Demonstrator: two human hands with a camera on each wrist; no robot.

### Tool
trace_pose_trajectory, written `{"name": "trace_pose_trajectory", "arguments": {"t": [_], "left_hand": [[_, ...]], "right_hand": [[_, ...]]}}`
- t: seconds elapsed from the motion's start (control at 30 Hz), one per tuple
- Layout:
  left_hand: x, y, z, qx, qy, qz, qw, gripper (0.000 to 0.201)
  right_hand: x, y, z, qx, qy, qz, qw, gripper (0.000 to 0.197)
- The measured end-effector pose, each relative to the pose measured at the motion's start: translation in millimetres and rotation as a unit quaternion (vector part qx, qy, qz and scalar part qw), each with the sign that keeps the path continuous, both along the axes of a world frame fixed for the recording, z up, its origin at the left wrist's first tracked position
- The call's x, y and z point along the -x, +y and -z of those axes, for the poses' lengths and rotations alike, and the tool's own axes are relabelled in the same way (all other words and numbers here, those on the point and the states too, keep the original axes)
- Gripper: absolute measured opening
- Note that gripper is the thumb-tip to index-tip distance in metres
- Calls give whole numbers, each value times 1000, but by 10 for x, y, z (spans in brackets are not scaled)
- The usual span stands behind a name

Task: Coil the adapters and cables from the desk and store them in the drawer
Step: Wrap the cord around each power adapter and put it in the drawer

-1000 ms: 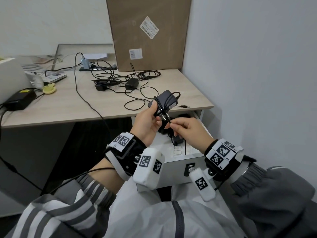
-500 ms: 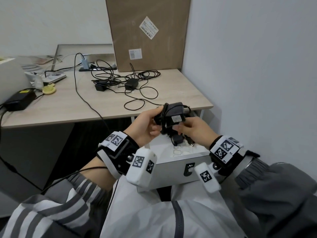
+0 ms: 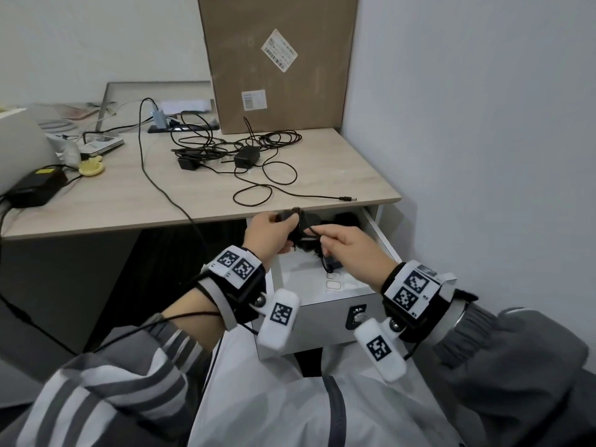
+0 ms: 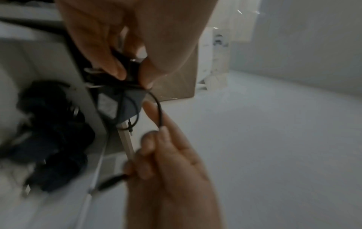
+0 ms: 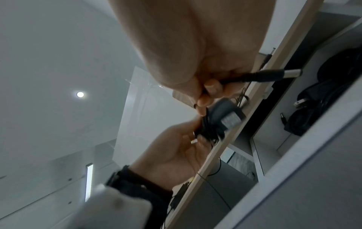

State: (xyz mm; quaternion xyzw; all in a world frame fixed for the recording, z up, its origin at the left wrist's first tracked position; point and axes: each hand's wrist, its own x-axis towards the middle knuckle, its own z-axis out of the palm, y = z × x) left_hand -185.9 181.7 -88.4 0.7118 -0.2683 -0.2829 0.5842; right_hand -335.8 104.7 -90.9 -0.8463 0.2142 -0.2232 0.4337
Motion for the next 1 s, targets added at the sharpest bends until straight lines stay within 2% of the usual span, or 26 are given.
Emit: {"name": "trace_pose_trajectory", "arguments": {"t": [0.07,0.17,0.23,0.3,0.43,0.53,0.67,0.77,0.9,1.0], "left_hand": [[37,-3,2,71,99,5,993,19],[95,14,-16,149,248,13,957,23],[123,20,-66,173,314,11,934,22],[145,35,-137,180,343,22,921,19],[150,116,-242,172,329,80,925,18],[113,188,-240,125,298,138,936,20],[87,257,-202,-1,150,265,953,22],[49,257,-250,-62,85,295,950,24],[-11,257,-366,-84,76,325,939,28],[32,254,-385,-52,132,332,933,31]], "right_hand": [[-26,38,39,-30,-25,-7,999,36],[-13,67,14,-75,-76,-7,994,28],[5,81,15,-81,-70,-12,994,18],[26,80,32,-88,-49,-5,995,18],[112,23,-13,-54,-12,25,998,31],[191,-11,-109,-57,-1,40,998,27],[248,-76,-189,-127,15,0,992,6],[239,-129,-195,-148,33,-32,988,21],[208,-174,-230,-258,9,-56,964,20],[196,-193,-273,-314,2,-77,946,22]]}}
